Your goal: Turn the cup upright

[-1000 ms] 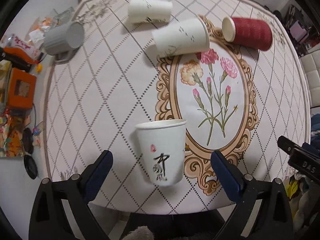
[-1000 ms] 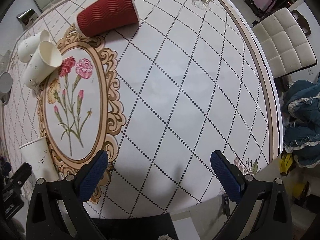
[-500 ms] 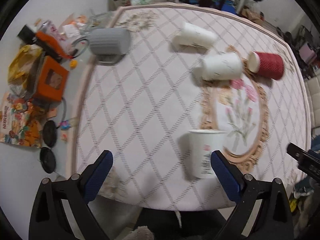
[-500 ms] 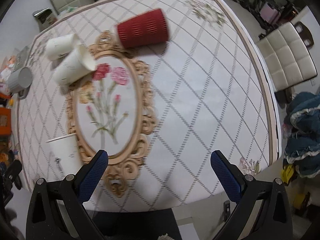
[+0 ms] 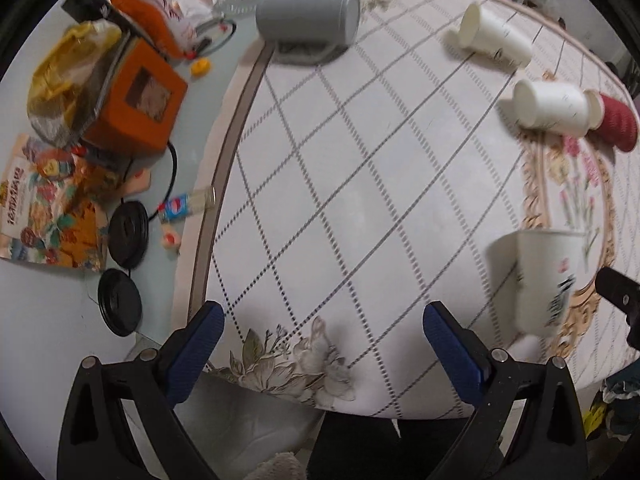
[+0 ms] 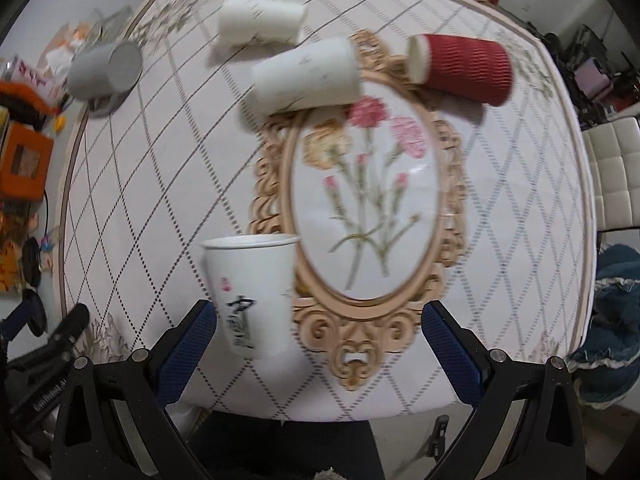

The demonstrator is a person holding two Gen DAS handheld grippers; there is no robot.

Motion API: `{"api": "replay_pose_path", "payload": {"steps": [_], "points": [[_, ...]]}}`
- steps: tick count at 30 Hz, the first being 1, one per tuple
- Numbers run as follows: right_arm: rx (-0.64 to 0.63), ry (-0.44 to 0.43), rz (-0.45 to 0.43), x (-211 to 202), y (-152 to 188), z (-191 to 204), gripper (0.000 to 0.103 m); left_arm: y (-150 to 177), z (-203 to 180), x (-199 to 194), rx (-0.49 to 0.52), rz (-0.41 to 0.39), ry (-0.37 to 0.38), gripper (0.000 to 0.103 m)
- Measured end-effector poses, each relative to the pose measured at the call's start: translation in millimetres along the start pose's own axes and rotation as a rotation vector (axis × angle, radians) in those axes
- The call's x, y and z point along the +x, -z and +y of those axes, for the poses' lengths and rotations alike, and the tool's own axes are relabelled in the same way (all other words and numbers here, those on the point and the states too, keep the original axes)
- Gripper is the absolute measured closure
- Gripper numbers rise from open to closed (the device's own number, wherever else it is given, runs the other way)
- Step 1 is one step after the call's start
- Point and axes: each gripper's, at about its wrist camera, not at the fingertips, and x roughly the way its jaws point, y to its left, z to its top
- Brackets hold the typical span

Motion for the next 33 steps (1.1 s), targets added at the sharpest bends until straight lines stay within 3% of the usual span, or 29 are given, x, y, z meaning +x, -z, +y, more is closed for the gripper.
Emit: {"api": "replay_pose_path", "payload": {"steps": [12,17,26,33], "points": [[-0.02,-0.028,0.113,51,-7,35,0.019,2,0,39,0.036,0.076,0.008,0.001],[0.012,-0.07,0.17,68,-11,34,0.038,-2,-1,48,0.038,0.101,0.017,0.001],[0.084,-0.122,0.139,62,-9,9,0.039,-10,2,60,0.032,0.153,0.048,0.001],[0.135,-0.112,-0.033,29,-11,-10,0.039,-25,-3,68,0.042,0.187,0.092,0.001]]}}
